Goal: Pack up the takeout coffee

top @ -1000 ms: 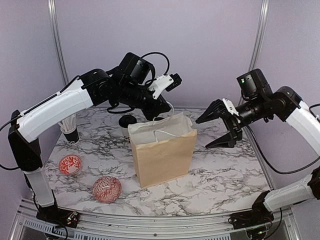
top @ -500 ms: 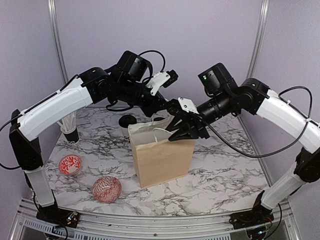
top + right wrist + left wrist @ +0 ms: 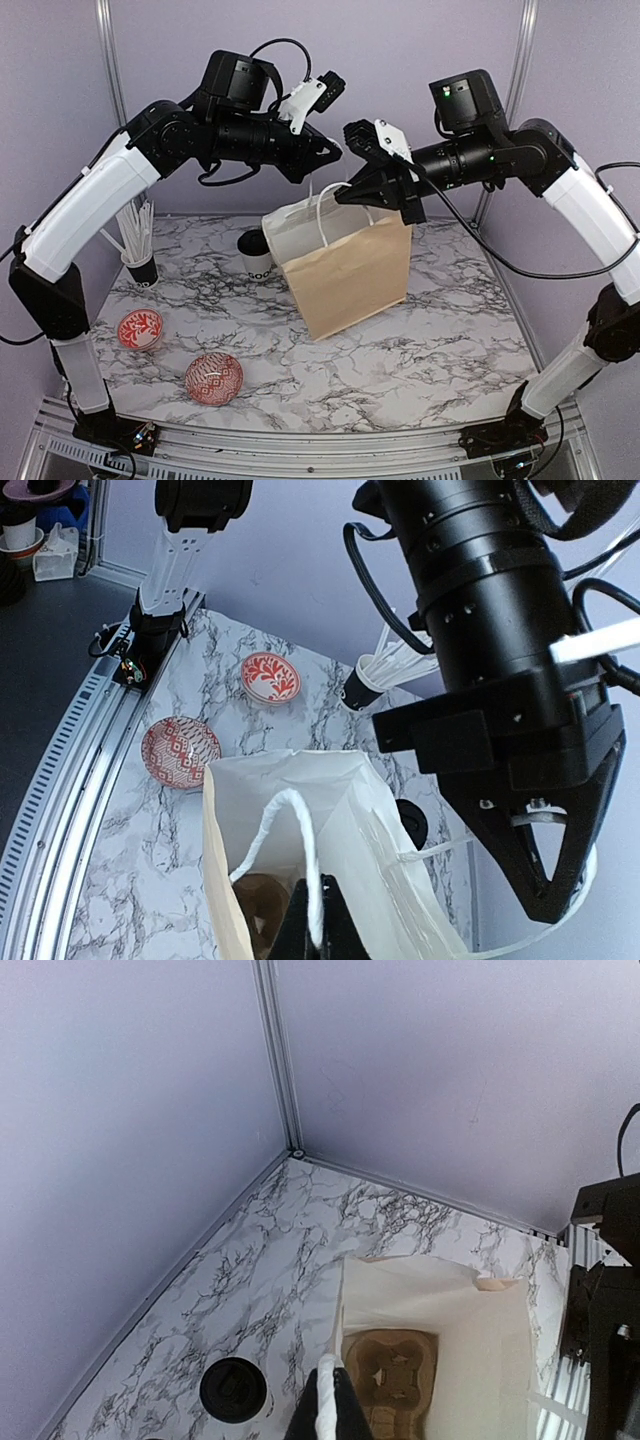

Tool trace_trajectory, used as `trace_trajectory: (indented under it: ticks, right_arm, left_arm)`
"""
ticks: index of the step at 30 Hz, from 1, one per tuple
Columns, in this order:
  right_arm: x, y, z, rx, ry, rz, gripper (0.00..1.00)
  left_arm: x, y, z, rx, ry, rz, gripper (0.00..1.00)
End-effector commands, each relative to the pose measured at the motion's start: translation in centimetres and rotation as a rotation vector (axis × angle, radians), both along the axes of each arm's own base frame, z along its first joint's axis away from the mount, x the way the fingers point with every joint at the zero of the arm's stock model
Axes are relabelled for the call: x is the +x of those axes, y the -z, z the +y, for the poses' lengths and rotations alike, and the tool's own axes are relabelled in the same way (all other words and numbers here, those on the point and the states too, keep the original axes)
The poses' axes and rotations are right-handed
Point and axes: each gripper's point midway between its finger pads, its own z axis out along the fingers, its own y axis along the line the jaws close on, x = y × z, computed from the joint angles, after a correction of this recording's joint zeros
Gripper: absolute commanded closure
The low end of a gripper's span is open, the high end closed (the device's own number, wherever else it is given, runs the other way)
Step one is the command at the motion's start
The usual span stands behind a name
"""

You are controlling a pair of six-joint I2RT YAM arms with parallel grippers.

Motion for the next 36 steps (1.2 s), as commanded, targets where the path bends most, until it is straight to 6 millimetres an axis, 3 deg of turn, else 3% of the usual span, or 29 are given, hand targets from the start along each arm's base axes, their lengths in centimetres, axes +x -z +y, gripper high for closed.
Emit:
trace_trajectory:
  ticks: [1,12,13,15,17,21,24,27,30,33,36]
  right_arm:
    - [0.0,-1.5,-0.2,0.025,0.013,-0.004,1.00]
    - [0.9,0.2,0.1,-0.015,0.033,0.001,1.00]
    - [1.0,0.6,0.2,-0.022,0.041,0.006,0.93]
    - [1.6,1.9,0.1,-0.052,0.073,0.026,0.61]
    - [1.9,2.9,-0.4,-0.083,0.092,0.039,0.47]
    - [1.2,2.4,-2.5,-0.061,0.079,0.059,0.31]
    - [1.2,1.3,-3.7,-0.026,0.072,0.067,0.29]
    - [2.0,0.7,-4.8,-0.006,0.101,0.070,0.29]
    - [3.2,0.8,-6.1,0.005,0.151,0.082,0.29]
    - [5.1,1.4,-8.1,0.027,0.230,0.099,0.29]
    - [7.8,3.4,-10.8,0.030,0.342,0.147,0.28]
  left_arm:
    - [0.3,-1.0,0.7,-0.020,-0.028,-0.011,1.00]
    - [0.7,1.4,0.5,0.042,-0.034,-0.003,1.00]
    - [0.8,1.9,0.5,0.055,-0.037,0.002,0.93]
    - [1.2,3.3,0.8,0.093,-0.065,0.013,0.53]
    - [1.5,4.3,1.4,0.124,-0.098,0.025,0.37]
    - [0.0,3.0,2.7,0.105,-0.074,0.024,0.22]
    - [-1.2,0.2,4.2,0.054,-0.074,-0.008,0.21]
    - [-0.6,-1.0,6.4,0.046,-0.178,-0.041,0.20]
    - [2.2,1.0,9.8,0.136,-0.390,-0.076,0.15]
    - [5.3,4.9,12.7,0.258,-0.549,-0.065,0.10]
    - [7.9,8.8,15.2,0.319,-0.623,0.012,0.05]
